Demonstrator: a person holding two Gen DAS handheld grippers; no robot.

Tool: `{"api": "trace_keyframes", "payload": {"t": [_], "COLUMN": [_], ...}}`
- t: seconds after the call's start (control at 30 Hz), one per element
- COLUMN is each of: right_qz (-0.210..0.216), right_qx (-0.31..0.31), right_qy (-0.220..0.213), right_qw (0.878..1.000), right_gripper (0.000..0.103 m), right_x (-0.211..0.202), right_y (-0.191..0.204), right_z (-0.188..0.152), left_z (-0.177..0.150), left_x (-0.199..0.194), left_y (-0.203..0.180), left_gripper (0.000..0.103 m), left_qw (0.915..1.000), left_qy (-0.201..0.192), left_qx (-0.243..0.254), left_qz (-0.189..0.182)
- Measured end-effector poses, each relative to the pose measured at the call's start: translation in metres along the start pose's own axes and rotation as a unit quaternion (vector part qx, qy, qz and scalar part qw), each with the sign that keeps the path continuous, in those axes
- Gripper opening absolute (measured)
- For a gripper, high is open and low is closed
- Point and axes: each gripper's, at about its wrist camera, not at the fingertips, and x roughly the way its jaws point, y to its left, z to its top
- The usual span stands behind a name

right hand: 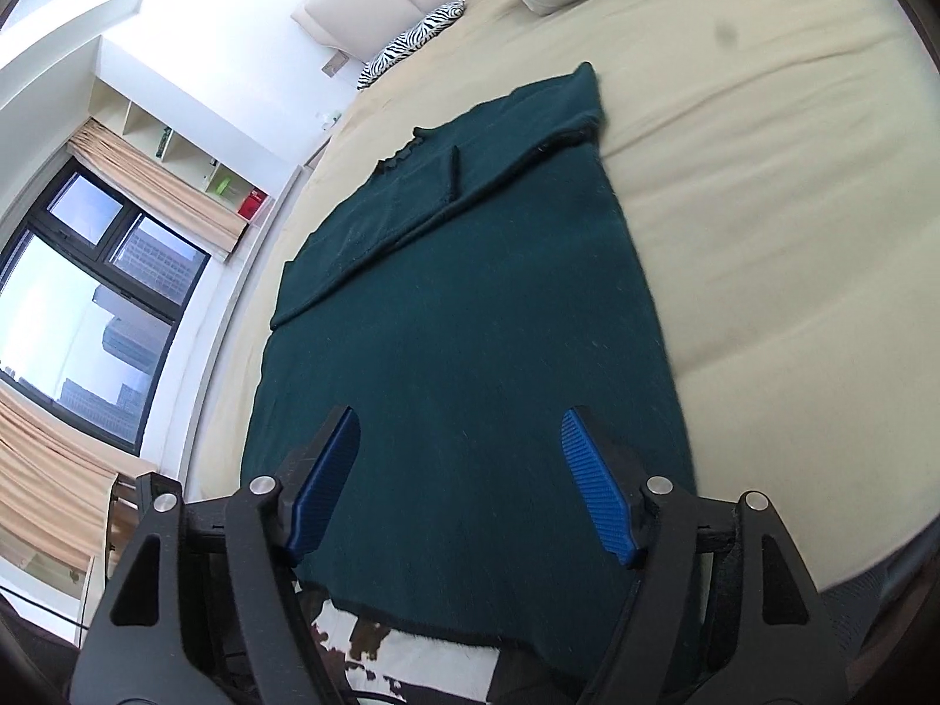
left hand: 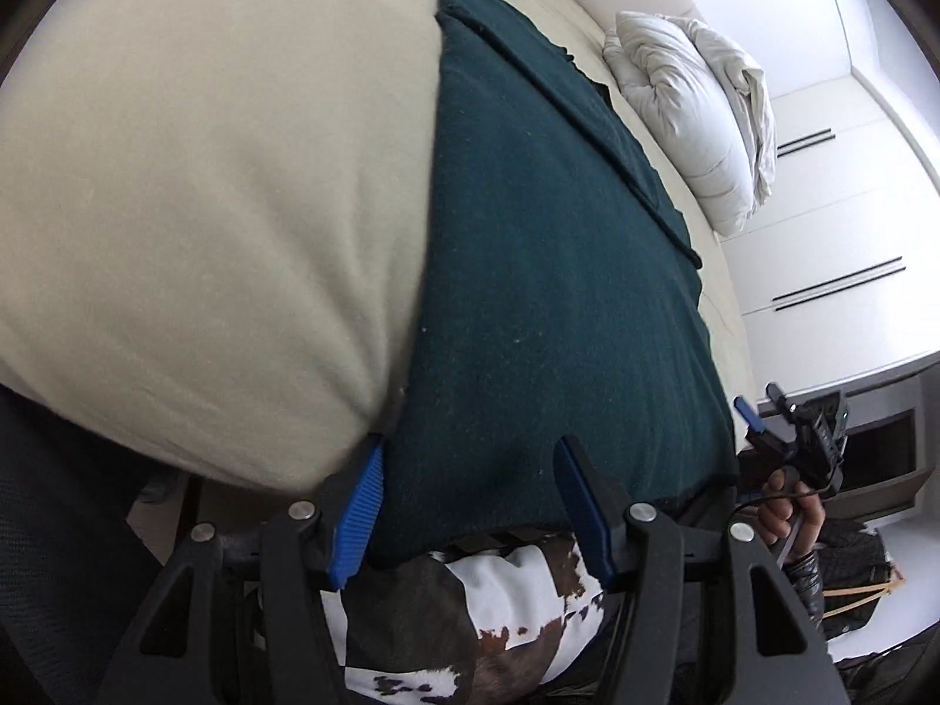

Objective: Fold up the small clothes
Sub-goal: 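Move both tools to the sweater hem and grasp it with the left tool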

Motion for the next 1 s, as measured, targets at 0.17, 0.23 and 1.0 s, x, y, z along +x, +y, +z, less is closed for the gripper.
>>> {"api": "trace_keyframes", "payload": {"t": [0.17, 0.23, 1.0], "right_qz": [-0.014, -0.023, -0.068], "right_qx": [0.002, 0.003, 0.071], "right_qy": [0.014, 0.017, 0.111], "right_qw": [1.000, 1.000, 0.989], "right_gripper": [0.070, 0.070, 0.062], "right_x": [-0.012, -0.019, -0.049], "right_y": [-0.010, -0.016, -0.065], "right_z": [-0.005, -0.006, -0.023], "left_z": [0.002, 0.003, 0.005], "left_x": [0.000, 0.001, 0.012], "left_y": [0.008, 0.008, -0.009], "left_gripper": [0.046, 0.039, 0.007], "left_qw": [0.9996, 0.9996, 0.9993], "left_qy": [0.002, 0.002, 0.030], "left_qx": [-0.022, -0.023, 0.022], "left_qz": [-0.016, -0.016, 0.007]}}
